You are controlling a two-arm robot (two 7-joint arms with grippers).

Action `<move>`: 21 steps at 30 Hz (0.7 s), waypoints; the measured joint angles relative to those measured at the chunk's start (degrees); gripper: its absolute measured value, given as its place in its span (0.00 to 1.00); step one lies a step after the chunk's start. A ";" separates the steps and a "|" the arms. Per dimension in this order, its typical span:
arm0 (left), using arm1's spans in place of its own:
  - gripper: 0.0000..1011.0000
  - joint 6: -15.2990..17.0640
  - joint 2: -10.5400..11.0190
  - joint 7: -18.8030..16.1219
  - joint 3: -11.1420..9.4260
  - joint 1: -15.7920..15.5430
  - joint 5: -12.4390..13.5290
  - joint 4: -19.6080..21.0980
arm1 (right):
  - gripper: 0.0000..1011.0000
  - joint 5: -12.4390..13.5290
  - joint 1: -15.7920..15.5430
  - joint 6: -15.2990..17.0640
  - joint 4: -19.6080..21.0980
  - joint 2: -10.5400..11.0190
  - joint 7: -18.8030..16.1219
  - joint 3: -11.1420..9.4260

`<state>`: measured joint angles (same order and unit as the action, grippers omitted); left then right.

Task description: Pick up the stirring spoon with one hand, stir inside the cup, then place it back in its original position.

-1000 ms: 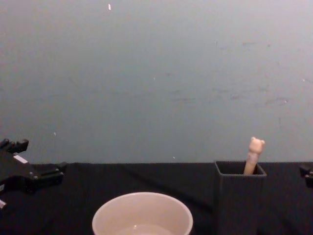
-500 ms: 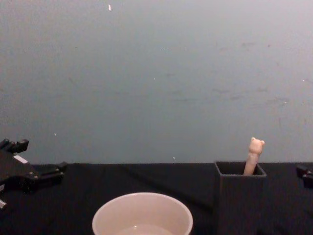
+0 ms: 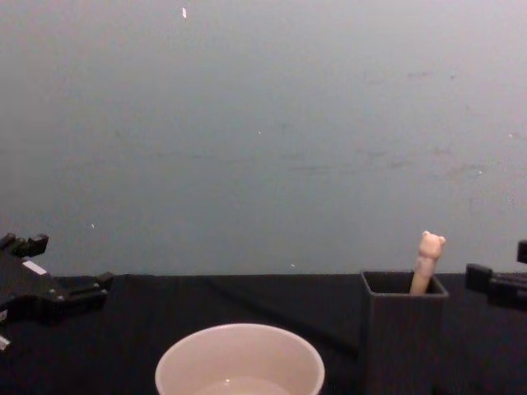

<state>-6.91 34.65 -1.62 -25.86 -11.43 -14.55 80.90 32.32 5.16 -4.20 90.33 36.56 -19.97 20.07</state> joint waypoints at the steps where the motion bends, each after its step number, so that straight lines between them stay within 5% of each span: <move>1: 0.99 0.00 0.00 0.00 0.00 0.00 0.00 0.00 | 0.99 0.73 0.05 0.24 0.02 -0.14 -0.86 -0.11; 10: 0.99 0.00 0.00 0.00 0.00 0.00 0.00 0.00 | 0.99 3.88 3.34 3.31 -3.30 -4.25 -5.02 -0.05; 21: 0.99 0.00 0.00 0.00 0.00 0.00 0.00 0.00 | 0.99 1.65 9.02 3.65 -9.88 -9.52 -6.10 1.32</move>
<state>-6.91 34.65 -1.62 -25.86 -11.43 -14.55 80.90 33.98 14.18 -0.55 80.45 27.04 -26.07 21.39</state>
